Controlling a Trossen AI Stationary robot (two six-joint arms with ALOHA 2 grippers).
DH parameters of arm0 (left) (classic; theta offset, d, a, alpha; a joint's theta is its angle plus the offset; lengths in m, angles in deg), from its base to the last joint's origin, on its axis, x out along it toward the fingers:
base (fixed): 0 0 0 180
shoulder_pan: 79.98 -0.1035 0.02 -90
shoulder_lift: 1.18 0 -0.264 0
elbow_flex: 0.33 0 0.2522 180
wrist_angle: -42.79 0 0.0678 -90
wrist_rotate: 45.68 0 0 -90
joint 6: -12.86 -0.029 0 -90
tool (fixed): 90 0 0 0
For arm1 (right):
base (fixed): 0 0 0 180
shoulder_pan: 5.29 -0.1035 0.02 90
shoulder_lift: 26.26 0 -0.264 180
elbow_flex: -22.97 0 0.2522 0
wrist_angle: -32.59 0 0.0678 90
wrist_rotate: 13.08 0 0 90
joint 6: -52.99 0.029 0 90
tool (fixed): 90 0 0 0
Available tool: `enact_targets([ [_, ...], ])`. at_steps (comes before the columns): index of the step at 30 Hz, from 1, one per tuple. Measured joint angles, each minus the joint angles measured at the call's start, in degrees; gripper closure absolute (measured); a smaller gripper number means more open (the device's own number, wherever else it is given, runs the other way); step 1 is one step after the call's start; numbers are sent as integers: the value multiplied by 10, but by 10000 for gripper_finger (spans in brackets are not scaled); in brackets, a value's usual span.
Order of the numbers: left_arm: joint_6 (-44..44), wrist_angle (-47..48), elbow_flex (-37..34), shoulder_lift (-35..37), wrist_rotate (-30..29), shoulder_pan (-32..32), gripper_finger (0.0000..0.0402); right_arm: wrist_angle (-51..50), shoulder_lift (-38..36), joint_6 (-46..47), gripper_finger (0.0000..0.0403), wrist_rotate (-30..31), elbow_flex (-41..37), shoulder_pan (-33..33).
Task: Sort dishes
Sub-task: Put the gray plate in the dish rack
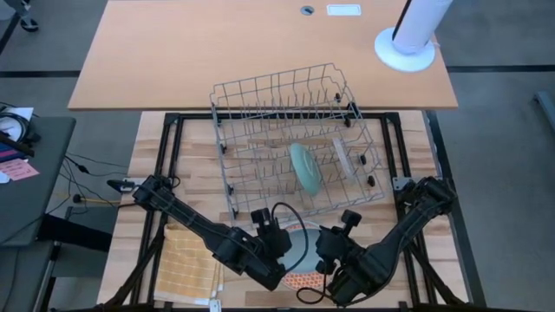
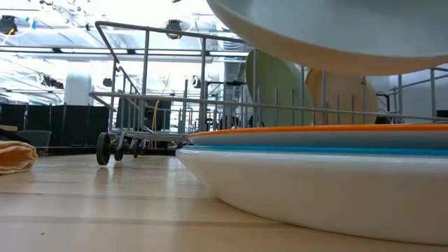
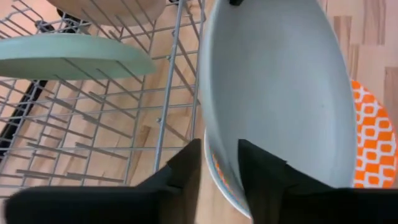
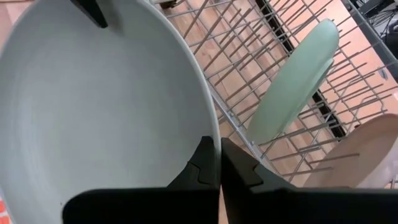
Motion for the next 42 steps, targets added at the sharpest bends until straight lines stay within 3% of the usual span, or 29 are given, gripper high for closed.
enact_targets([
  [6, -9, 0, 0, 0, 14, -9, 389, 4, 0, 3, 401, 0, 0, -1],
  [18, -41, 9, 0, 0, -19, -12, 398, 3, 0, 1, 392, 2, 0, -1],
  [22, -69, 8, 0, 0, -41, -12, 401, 3, 0, 22, 344, -2, 3, -7],
  [32, -116, 2, 0, 12, -57, -6, 401, 0, -15, -39, 167, -19, 108, -22],
  [39, -181, -27, 21, 53, -84, 10, 401, -1, -78, -51, 144, 22, 123, -63],
  [42, -252, -34, 43, 72, -129, 22, 401, -1, -103, -52, 143, 59, 123, -91],
])
